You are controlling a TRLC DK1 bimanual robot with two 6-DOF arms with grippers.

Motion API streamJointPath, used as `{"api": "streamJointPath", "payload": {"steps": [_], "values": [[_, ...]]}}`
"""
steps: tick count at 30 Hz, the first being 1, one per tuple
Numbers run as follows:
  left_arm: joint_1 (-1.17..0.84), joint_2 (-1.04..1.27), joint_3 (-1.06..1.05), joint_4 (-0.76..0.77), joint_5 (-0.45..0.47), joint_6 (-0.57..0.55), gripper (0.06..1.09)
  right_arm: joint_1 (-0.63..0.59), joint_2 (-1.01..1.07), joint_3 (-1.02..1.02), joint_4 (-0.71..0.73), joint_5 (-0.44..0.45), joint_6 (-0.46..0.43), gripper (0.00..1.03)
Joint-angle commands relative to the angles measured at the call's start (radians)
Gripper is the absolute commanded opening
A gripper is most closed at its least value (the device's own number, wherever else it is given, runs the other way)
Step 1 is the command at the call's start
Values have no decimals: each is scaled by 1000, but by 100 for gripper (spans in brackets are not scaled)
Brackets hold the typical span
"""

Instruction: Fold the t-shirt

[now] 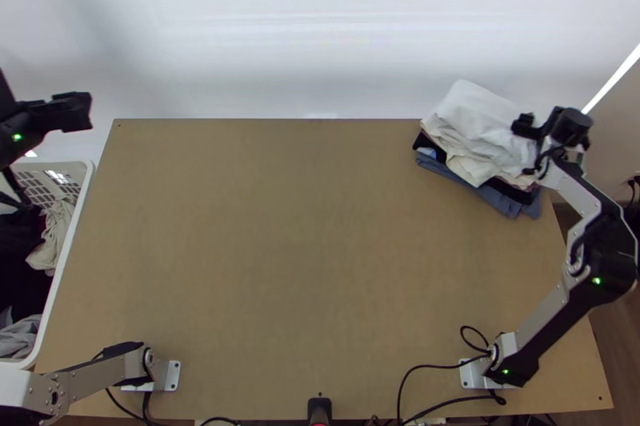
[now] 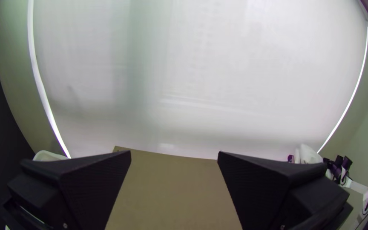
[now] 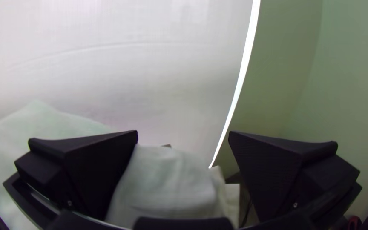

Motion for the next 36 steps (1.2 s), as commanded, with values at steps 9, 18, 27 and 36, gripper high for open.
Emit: {"api": "streamJointPath", "payload": {"steps": [9,18,27,36], "values": [[71,-239,-328,294,-5,4,105,95,-521,2,-66,-5,28,99],[80,-518,-793,768,-214,55,105,229,-945,-130,-297,-69,102,99],[77,-939,-1321,1331,-304,193,105,305,-1446,-503,-494,-63,-45,99],[71,-1298,-1672,1227,-318,155,105,316,-1917,-942,-619,-61,-157,99]]}}
